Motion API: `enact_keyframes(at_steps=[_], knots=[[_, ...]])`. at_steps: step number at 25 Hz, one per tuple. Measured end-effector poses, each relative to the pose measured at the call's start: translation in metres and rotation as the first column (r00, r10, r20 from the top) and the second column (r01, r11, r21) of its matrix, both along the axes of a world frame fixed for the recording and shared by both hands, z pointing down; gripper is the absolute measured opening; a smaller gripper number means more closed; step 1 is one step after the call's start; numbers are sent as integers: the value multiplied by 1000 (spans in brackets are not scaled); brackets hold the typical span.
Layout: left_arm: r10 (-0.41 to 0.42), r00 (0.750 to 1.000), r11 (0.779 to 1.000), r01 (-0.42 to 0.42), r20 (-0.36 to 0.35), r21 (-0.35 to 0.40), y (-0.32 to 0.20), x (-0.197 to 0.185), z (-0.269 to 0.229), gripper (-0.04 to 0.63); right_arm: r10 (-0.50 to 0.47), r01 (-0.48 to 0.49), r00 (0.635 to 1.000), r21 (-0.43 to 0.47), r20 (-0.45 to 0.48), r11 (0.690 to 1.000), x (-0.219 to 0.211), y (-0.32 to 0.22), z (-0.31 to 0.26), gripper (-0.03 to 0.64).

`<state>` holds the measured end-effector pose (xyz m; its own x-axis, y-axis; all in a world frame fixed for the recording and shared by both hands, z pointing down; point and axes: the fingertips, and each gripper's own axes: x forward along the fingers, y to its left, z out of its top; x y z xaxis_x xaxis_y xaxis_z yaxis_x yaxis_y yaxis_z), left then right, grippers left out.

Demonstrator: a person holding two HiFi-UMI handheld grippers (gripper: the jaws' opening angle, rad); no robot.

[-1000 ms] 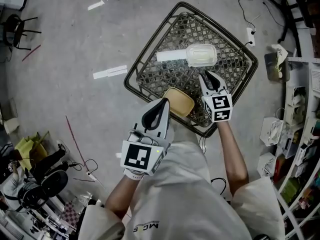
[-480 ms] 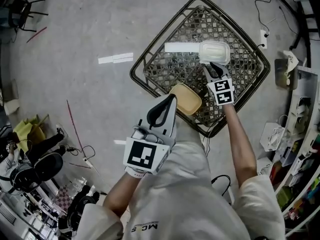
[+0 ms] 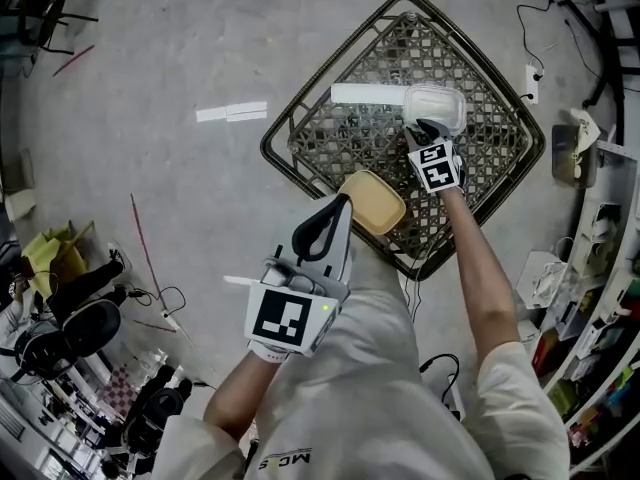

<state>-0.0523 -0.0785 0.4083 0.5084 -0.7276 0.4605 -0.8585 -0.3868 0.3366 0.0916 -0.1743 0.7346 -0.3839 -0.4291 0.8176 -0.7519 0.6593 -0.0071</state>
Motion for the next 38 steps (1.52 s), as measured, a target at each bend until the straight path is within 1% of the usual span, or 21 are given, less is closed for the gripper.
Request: enact_keyframes(at_steps=[3, 6, 9, 11, 14, 18, 20, 21, 22, 28, 31, 34, 36, 38], knots=[[9, 1000, 1000, -9, 19, 9, 0, -2, 2, 25, -35, 35, 999, -13, -30, 999, 1, -7, 9, 126], [-11, 1000, 1000, 11, 14, 4, 1, -7, -1, 25, -75, 73, 996, -42, -53, 996, -1, -6, 17, 146], [-11, 999, 1000, 11, 35, 6, 6, -12, 0, 25, -101, 98, 992, -47, -76, 994, -1, -8, 21, 147], [-15, 999, 1000, 15, 33, -2, 8, -11, 1, 25, -104, 100, 991, -47, -83, 994, -1, -10, 24, 147], [-11, 999, 1000, 11, 35, 7, 8, -9, 0, 25, -113, 106, 989, -69, -97, 992, 0, -11, 27, 148], [-7, 999, 1000, 7, 35, 1, 11, -9, 0, 25, -111, 105, 991, -90, -70, 990, -5, -9, 31, 133], [-13, 1000, 1000, 13, 23, 3, 10, -7, -3, 25, -133, 127, 988, -81, -79, 989, -6, -6, 31, 113], [-16, 1000, 1000, 16, 20, 4, 10, -6, -4, 25, -148, 141, 985, -71, -91, 987, -7, -5, 30, 91], [-16, 1000, 1000, 16, 23, 6, 11, -7, -5, 25, -157, 151, 982, -62, -104, 987, -8, -5, 30, 87], [-14, 999, 1000, 14, 35, 7, 17, -10, -4, 25, -167, 161, 977, -51, -133, 986, -9, -5, 27, 83], [-22, 999, 1000, 22, 23, 7, 18, -11, -8, 25, -173, 168, 974, -44, -147, 985, -9, -4, 23, 81], [-16, 1000, 1000, 16, 22, 20, 20, -11, -10, 25, -159, 157, 977, -29, -140, 987, -10, -4, 15, 81], [-3, 999, 999, 1, 36, 43, 22, -12, -11, 25, -134, 134, 983, -10, -125, 991, -10, -5, 6, 81], [0, 999, 999, -2, 34, 46, 24, -11, -14, 25, -106, 108, 988, 17, -110, 994, -9, -5, -7, 81]])
